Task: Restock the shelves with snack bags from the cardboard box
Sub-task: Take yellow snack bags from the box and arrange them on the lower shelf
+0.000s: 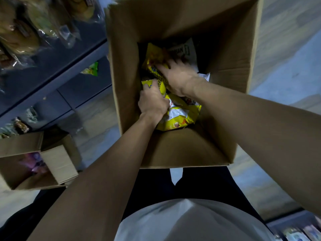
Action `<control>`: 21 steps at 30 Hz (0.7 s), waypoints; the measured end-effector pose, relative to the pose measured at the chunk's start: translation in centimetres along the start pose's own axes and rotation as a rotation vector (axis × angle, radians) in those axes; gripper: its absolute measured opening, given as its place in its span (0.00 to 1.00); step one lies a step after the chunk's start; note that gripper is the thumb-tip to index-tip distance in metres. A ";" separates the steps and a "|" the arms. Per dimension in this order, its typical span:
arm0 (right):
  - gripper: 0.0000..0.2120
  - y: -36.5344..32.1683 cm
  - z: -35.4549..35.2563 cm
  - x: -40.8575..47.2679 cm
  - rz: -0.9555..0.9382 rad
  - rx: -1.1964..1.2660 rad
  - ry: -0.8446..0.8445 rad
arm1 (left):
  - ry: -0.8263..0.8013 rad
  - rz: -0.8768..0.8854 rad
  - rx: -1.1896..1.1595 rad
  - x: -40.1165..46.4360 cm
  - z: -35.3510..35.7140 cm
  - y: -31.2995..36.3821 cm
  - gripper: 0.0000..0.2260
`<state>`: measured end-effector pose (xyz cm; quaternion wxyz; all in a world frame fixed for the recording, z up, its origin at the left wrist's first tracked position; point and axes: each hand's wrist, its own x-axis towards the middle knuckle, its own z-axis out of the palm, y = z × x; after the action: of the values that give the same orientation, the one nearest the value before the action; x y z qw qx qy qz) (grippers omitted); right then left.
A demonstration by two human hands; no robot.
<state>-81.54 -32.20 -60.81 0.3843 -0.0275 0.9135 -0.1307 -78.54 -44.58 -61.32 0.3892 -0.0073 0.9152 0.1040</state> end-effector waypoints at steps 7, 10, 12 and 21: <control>0.41 -1.2 -0.2 -0.3 0.112 -0.041 0.122 | -0.109 -0.070 -0.068 0.9 -1.2 -1.0 0.37; 0.30 -1.0 -2.1 -1.4 0.185 -0.133 0.212 | -0.122 -0.158 -0.023 0.0 -2.1 0.1 0.39; 0.24 -0.4 -3.5 -1.7 0.182 -0.229 0.263 | -0.085 -0.190 -0.032 -0.9 -2.5 0.9 0.39; 0.16 2.8 -7.9 -4.5 -0.154 -0.565 0.202 | -0.071 -0.121 0.051 -7.2 -3.2 0.5 0.29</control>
<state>-83.86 -27.07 -53.08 0.2575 -0.1891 0.9425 0.0977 -75.89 -45.17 -53.90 0.4272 -0.0487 0.9010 0.0571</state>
